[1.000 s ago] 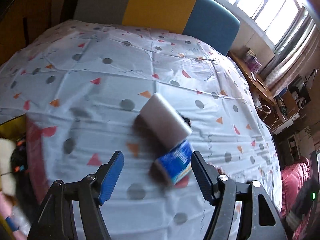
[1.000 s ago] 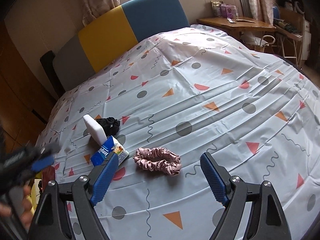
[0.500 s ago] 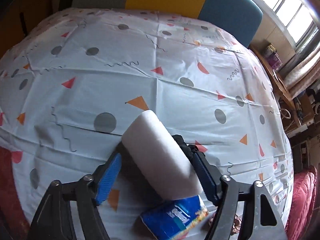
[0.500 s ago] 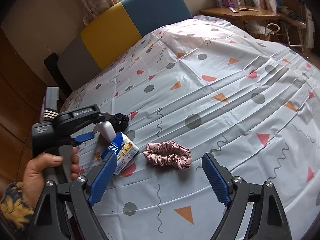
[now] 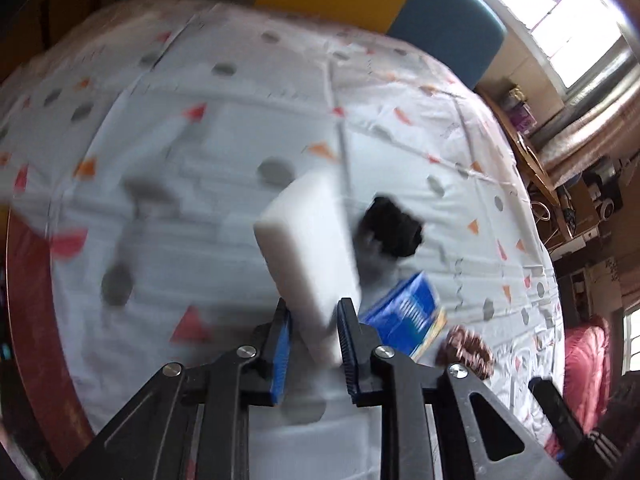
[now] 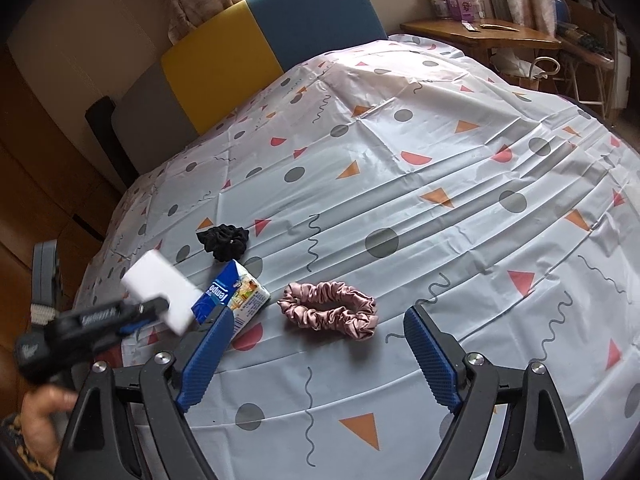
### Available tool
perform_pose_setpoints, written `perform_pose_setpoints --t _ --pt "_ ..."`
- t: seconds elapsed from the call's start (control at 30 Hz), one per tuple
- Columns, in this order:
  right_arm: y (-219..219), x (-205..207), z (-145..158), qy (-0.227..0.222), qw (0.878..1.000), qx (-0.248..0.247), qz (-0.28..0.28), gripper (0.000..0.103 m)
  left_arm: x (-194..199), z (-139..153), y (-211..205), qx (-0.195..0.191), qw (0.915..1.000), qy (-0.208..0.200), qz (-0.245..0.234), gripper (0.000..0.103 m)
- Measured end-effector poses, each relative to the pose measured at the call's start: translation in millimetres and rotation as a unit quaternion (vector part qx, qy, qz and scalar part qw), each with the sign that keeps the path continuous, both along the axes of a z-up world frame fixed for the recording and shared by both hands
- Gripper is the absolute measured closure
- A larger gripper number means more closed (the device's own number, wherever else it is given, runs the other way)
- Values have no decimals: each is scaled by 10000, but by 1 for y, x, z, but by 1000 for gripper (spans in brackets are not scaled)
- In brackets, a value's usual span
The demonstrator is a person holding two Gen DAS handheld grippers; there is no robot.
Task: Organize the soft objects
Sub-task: 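Close the left tool on the white block, then lift the white block with the left tool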
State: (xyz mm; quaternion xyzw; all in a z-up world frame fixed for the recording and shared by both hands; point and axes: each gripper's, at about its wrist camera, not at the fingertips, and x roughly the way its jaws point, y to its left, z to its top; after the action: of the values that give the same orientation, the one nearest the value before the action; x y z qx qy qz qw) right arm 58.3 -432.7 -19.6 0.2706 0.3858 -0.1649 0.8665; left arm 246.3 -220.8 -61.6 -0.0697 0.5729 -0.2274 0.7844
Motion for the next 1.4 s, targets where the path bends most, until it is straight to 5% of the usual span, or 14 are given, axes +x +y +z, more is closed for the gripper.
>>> perform_pose_setpoints --t 0.47,0.7,0.9,1.1,1.13,1.4 --pt "-2 2 -7 157 9998 143 29 16 14 -11 22 -105 9939 689 852 38" --pt "-1 4 -7 91 9992 359 141 15 39 -11 2 516 9922 490 1023 38" --pt "1 6 -8 76 9985 501 225 15 53 -11 -35 1095 9928 193 439 36" --pt "-2 5 -7 37 9983 548 178 15 37 -27 -65 1846 9816 -401 -259 32" --pt "-2 5 -7 34 9984 536 170 15 35 -26 -65 1888 9803 -494 -297 44" --pt "-6 1 -4 -15 9989 462 44 15 -15 -5 -20 1384 9880 -661 -164 46"
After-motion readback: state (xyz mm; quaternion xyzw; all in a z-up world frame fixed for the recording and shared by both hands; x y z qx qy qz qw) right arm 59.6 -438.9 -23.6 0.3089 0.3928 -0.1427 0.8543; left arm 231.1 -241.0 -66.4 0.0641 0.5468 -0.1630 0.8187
